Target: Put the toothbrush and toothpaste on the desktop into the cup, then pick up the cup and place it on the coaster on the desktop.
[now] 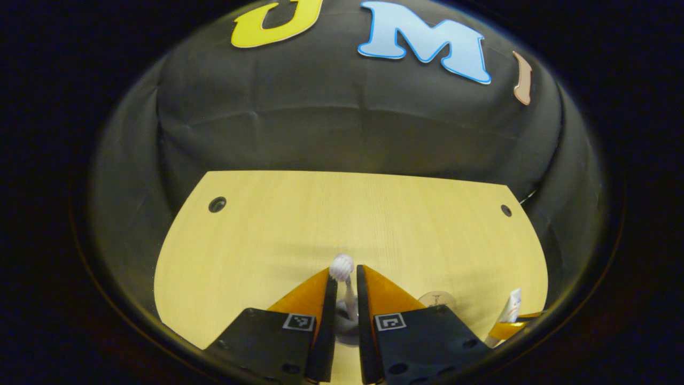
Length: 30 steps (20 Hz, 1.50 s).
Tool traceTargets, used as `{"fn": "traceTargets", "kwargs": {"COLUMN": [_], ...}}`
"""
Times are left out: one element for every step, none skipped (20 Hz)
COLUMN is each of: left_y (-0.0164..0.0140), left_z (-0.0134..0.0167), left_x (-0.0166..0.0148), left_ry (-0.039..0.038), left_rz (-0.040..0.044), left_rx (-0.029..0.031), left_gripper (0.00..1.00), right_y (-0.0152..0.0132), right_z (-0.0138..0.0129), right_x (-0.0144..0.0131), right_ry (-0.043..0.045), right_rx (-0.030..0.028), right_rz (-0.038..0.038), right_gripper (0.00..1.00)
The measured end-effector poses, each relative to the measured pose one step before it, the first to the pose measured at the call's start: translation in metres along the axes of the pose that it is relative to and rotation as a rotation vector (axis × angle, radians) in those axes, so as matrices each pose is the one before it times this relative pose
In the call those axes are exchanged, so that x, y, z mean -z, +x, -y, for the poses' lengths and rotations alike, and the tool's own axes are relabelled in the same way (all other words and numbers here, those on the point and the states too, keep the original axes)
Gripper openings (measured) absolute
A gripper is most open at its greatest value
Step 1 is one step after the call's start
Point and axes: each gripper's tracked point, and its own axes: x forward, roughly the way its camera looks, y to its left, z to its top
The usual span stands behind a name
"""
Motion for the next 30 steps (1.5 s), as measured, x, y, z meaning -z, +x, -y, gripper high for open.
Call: {"fn": "traceTargets", "kwargs": {"left_y": [-0.00394,-0.00487,-0.00629,-0.00445,-0.00503,-0.00571,-0.00435,-0.00549,-0.00307,-0.00497,-0.00277,-0.00487,-0.00489,-0.00324,-0.00267,-0.00540,-0.00233,-0.00471,-0.00648,-0.00398,-0.00260,-0.00374,-0.00265,-0.00416,-0.00324,-0.00311,-0.00302,-0.00277,-0.00360,-0.00244], "left_z": [-0.00329,-0.00321,-0.00305,-0.00413,-0.00443,-0.00519,-0.00445,-0.00705,-0.00706,-0.00837,-0.00683,-0.00922,-0.00816,-0.00701,-0.00318,-0.00303,-0.00113,-0.00480,-0.00342,-0.00471,-0.00342,-0.00471,-0.00514,-0.00573,-0.00673,-0.00886,-0.00947,-0.00845,-0.00884,-0.00781], "left_x": [-0.00091,-0.00118,0.00046,0.00160,0.00112,0.00139,0.00130,0.00177,0.00219,0.00120,0.00004,0.00193,0.00232,0.00044,0.00087,0.00049,0.00020,-0.00143,-0.00003,0.00029,-0.00343,-0.00230,-0.00073,0.00065,0.00136,0.00121,0.00287,0.00219,0.00299,0.00186], "left_ry": [-0.00409,-0.00629,-0.00525,-0.00512,-0.00811,-0.00965,-0.00830,-0.00537,-0.00144,-0.00104,-0.00228,-0.00318,-0.00549,-0.01146,-0.01234,-0.00787,-0.00032,0.00342,0.00328,0.00036,-0.00387,-0.00802,-0.00828,-0.00728,-0.00770,-0.00820,-0.00915,-0.00890,-0.00819,-0.00701], "left_rz": [0.00529,0.00526,0.00205,0.00137,0.00145,0.00145,0.00069,0.00032,-0.00140,0.00114,0.00110,-0.00153,0.00080,0.00194,-0.00003,-0.00174,0.00352,0.00785,0.00661,0.00419,0.00522,0.00363,0.00310,0.00120,0.00190,-0.00047,-0.00005,-0.00189,-0.00319,-0.00153], "left_rx": [0.00026,0.00109,0.00107,-0.00049,0.00147,-0.00011,0.00171,-0.00010,-0.00507,-0.00760,-0.00511,-0.00724,-0.00541,-0.00201,0.00551,0.00513,-0.00100,-0.00434,-0.00193,-0.00336,-0.00297,-0.00284,-0.00522,-0.00906,-0.00929,-0.01155,-0.01247,-0.01234,-0.01537,-0.00936], "left_gripper": [0.27,0.27,0.27,0.27,0.27,0.27,0.27,0.28,0.28,0.35,0.31,0.38,0.24,0.31,0.31,0.30,0.35,0.27,0.27,0.27,0.27,0.30,0.27,0.27,0.27,0.27,0.27,0.30,0.30,0.30], "right_y": [-0.00027,-0.00003,0.00000,0.00056,0.00186,0.00150,0.00096,0.00225,0.00309,0.00157,0.00164,0.00310,0.00471,0.00468,0.00327,0.00382,0.00407,0.00321,0.00129,0.00229,0.00536,0.00392,0.00335,0.00331,0.00559,0.00614,0.00543,0.00534,0.00471,0.00360], "right_z": [-0.00796,-0.00768,-0.00884,-0.00540,-0.01113,-0.01032,-0.00807,-0.00985,-0.00668,-0.00823,-0.00921,-0.00949,-0.00994,-0.00828,-0.00348,-0.00558,-0.00788,-0.00478,-0.00415,-0.00444,-0.00715,-0.00376,-0.00432,-0.00342,-0.00604,-0.00573,-0.00459,-0.00197,-0.00212,-0.00063], "right_x": [-0.00553,-0.00460,-0.00534,-0.00663,-0.00479,-0.00530,-0.00304,-0.00450,-0.00380,-0.00355,-0.00348,-0.00474,-0.00328,-0.00161,0.00002,-0.00031,-0.00049,-0.00235,-0.00429,-0.00455,-0.00616,-0.00513,-0.00589,-0.00417,-0.00523,-0.00617,-0.00410,-0.00106,-0.00042,-0.00035], "right_ry": [-0.00549,-0.00456,-0.00584,-0.00526,-0.00567,-0.00641,-0.00684,-0.01128,-0.01084,-0.01053,-0.00772,-0.00418,-0.00432,-0.00736,-0.00581,-0.00446,-0.00198,0.00136,0.00456,0.00350,0.00513,0.00283,0.00040,-0.00188,-0.00224,-0.00299,-0.00954,-0.01906,-0.02433,-0.02705], "right_rx": [-0.00903,-0.00746,-0.00835,-0.00899,-0.00944,-0.01040,-0.00795,-0.00920,-0.00579,-0.00595,-0.00827,-0.00957,-0.00891,-0.00801,-0.00426,-0.00316,-0.00205,-0.00404,-0.00195,-0.00352,-0.00550,-0.00260,-0.00290,-0.00393,-0.00474,-0.01220,-0.01265,-0.00756,-0.00164,0.00109], "right_rz": [0.00865,0.00801,0.00661,0.00724,0.00691,0.00673,0.00344,0.00534,0.00405,0.00596,0.00665,0.00558,0.00165,-0.00185,-0.00137,-0.00178,-0.00004,0.00635,0.01001,0.01042,0.01599,0.01195,0.01417,0.01358,0.01921,0.02958,0.03011,0.02884,0.02602,0.02576], "right_gripper": [0.18,0.17,0.17,0.17,0.17,0.17,0.17,0.18,0.18,0.17,0.17,0.17,0.17,0.17,0.17,0.17,0.17,0.17,0.17,0.17,0.17,0.17,0.17,0.17,0.17,0.17,0.17,0.17,0.17,0.18]}}
